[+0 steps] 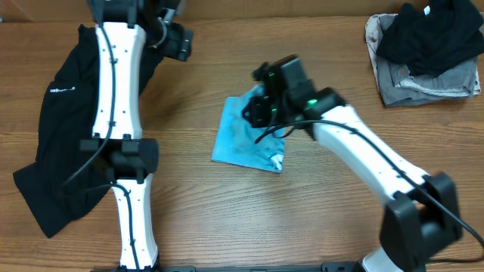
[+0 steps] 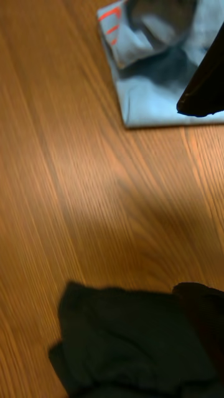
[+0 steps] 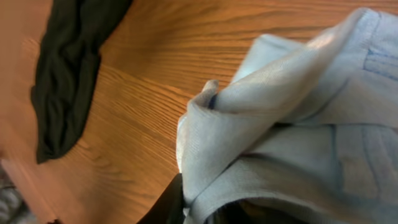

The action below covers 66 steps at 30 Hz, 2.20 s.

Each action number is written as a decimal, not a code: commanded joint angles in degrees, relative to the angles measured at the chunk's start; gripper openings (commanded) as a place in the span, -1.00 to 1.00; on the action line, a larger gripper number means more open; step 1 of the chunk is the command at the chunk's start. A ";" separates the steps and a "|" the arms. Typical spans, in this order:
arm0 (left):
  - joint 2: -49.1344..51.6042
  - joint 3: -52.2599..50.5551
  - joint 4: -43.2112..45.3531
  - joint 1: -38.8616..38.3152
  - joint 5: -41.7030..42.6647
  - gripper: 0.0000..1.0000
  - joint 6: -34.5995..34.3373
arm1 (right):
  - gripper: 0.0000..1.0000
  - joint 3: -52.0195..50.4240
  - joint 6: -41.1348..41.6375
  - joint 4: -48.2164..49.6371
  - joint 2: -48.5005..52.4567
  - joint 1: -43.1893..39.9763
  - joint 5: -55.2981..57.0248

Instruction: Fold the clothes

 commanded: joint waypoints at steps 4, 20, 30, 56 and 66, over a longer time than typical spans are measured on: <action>-0.17 1.18 0.09 2.75 0.13 0.77 -1.44 | 0.23 1.40 0.72 2.25 3.72 3.45 -0.46; -0.13 1.18 0.52 3.34 0.33 0.78 -1.46 | 0.14 10.16 -1.49 -15.56 3.30 0.96 18.49; -0.13 1.18 0.44 3.34 0.33 0.78 -1.46 | 0.22 9.14 0.66 -12.24 13.44 -1.18 19.69; -0.13 1.18 0.48 3.34 0.31 0.79 -1.46 | 0.22 12.37 0.68 -12.22 14.80 -5.49 20.48; -0.13 1.18 0.39 3.34 0.31 0.78 -1.46 | -0.79 12.26 0.70 -12.02 14.80 -4.02 19.23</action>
